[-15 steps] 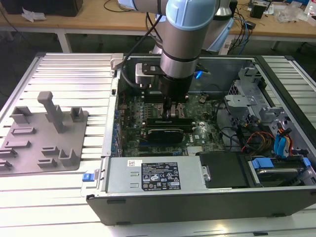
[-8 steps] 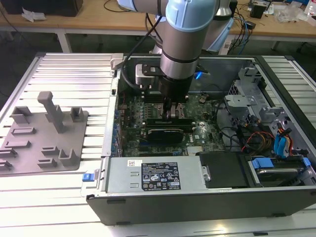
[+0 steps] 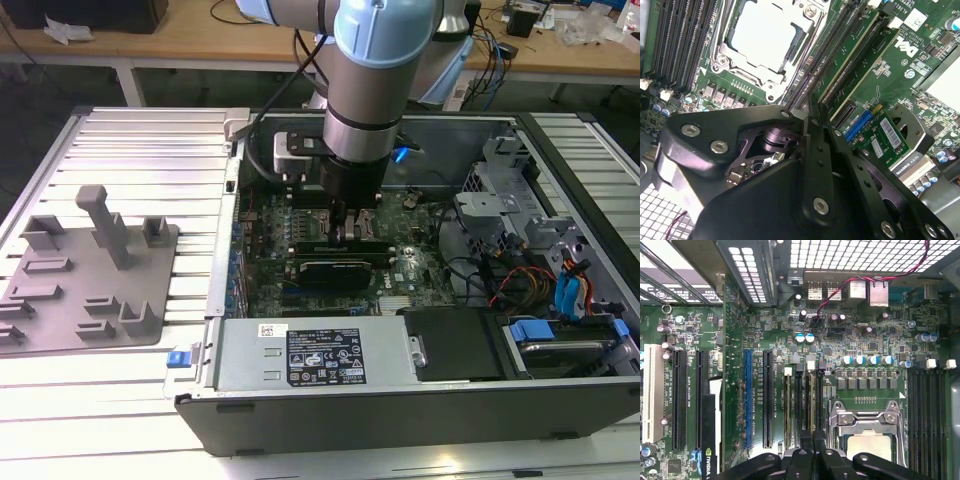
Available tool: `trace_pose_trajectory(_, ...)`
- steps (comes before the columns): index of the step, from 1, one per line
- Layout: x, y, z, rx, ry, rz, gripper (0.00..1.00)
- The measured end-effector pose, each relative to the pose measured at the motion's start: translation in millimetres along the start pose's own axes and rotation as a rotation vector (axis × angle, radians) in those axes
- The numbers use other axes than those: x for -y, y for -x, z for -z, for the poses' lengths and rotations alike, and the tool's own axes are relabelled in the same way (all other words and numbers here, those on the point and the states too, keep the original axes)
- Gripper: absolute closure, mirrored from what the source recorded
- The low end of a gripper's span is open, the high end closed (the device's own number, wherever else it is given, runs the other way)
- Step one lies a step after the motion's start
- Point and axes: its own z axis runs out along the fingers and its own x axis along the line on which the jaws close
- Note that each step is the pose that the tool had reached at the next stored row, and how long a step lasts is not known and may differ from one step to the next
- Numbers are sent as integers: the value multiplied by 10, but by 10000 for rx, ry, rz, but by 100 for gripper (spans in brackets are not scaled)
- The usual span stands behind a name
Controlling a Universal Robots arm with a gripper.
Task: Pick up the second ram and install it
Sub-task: 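Insert the second ram into the second slot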
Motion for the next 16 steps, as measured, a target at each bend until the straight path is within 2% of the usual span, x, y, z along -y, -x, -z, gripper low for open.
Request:
trace_pose_trajectory(11,-1,-2,-24,2,-2,0,90)
trace_pose_trajectory(12,-1,-2,-23,0,0,0,77)
trace_pose_trajectory(14,-2,-1,-11,-3,1,-1,77)
trace_pose_trajectory(16,-4,3,44,-2,0,0,77)
